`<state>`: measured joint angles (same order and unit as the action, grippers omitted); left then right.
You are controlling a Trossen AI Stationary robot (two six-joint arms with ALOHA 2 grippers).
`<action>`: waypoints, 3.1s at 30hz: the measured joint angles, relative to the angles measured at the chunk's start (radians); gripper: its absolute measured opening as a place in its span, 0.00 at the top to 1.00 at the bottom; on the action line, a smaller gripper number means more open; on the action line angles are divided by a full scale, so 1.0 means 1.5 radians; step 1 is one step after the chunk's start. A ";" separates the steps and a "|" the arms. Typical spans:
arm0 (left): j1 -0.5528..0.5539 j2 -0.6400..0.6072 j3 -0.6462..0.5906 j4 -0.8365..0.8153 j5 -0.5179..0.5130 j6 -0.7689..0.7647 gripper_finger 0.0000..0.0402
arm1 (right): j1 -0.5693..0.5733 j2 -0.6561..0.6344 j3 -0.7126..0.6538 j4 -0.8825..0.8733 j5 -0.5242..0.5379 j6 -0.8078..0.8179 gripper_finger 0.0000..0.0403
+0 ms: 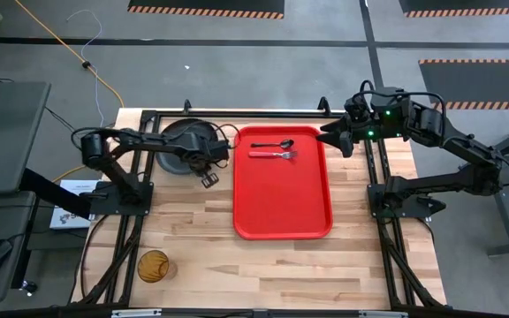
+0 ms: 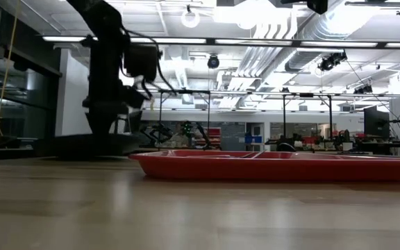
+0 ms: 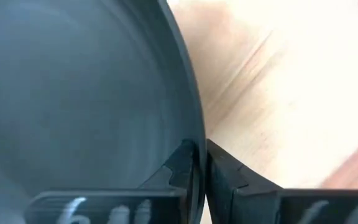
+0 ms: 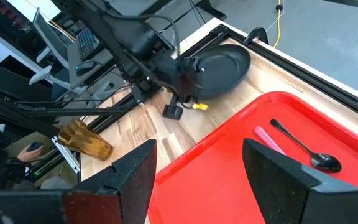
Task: Pick and place plate/cup/fork/spoon on tray
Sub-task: Put the black plate to the bottom of the pink fork on the red tray
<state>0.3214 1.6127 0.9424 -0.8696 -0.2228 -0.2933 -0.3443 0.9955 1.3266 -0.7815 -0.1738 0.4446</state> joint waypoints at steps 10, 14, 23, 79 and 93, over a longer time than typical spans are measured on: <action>-0.015 -0.122 0.117 -0.061 -0.008 0.011 0.99 | 0.000 0.000 0.000 0.005 0.015 0.000 0.43; -0.057 -0.113 0.235 -0.072 -0.017 0.049 0.99 | 0.000 0.000 0.000 0.032 0.039 0.000 0.43; -0.191 0.018 0.478 -0.099 -0.088 0.155 1.00 | 0.000 -0.002 0.000 0.079 0.058 -0.015 0.43; -0.285 0.111 0.571 -0.131 0.009 0.514 1.00 | 0.000 -0.002 0.000 0.121 0.111 0.014 0.43; -0.376 0.323 0.570 0.020 -0.012 0.498 1.00 | 0.000 -0.031 0.000 0.106 0.102 -0.005 0.43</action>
<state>-0.2428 2.0969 1.7981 -0.8394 -0.2411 0.4533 -0.3443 0.9492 1.3266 -0.6227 -0.0208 0.4368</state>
